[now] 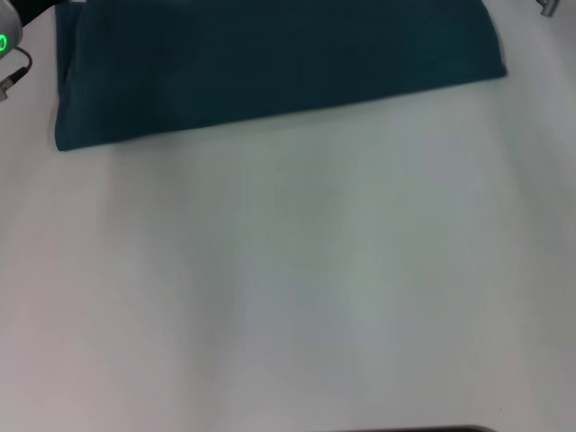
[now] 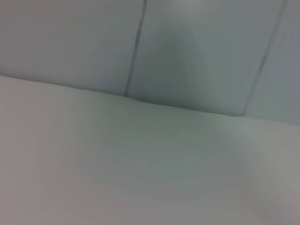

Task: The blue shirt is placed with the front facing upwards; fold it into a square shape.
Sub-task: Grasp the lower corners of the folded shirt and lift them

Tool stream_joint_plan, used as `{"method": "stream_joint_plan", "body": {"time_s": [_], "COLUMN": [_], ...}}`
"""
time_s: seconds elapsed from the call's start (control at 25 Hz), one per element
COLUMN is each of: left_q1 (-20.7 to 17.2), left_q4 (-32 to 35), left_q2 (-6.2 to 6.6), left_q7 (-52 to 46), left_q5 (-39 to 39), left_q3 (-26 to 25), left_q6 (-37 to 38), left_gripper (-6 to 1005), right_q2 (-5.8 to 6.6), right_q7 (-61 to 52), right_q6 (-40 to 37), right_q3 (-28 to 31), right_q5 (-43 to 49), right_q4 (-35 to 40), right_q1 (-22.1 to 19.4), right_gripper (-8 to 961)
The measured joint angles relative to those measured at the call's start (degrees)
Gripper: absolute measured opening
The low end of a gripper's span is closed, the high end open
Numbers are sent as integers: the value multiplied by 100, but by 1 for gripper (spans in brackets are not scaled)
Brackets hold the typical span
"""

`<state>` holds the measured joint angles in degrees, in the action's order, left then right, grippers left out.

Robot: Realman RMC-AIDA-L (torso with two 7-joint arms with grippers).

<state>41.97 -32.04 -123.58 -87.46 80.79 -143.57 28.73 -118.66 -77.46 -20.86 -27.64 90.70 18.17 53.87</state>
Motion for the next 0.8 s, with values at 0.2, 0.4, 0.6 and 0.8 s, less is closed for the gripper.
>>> {"method": "stream_joint_plan", "body": {"time_s": [0.2,0.4,0.6,0.8], "left_q1": [-470,-836,-1031,-956], "left_q4": [-209,-217,-231,-401], "left_q2": [246,722,1127,1337], "left_q7": [-586,-1167,-1699,-2450], "left_q5": [-65,-71,-380,-1316], "left_q3": [74,515,814,832], "left_q6": [1357,2748,3530,3858], "left_gripper": [644,831,918,919], "right_q2": [207,446,642,933], "right_q7": [-621,-1344,-1810,-2407], "right_q6": [-972,-2276,-3265,-3800], "right_q3": [-124,-599,-1141,-1505], "right_q5": [53,72,75,464], "right_q4": [23,261,693,865], "right_q1": [-464,-1084,-1691,-1986], "right_gripper": [679,797,888,932]}}
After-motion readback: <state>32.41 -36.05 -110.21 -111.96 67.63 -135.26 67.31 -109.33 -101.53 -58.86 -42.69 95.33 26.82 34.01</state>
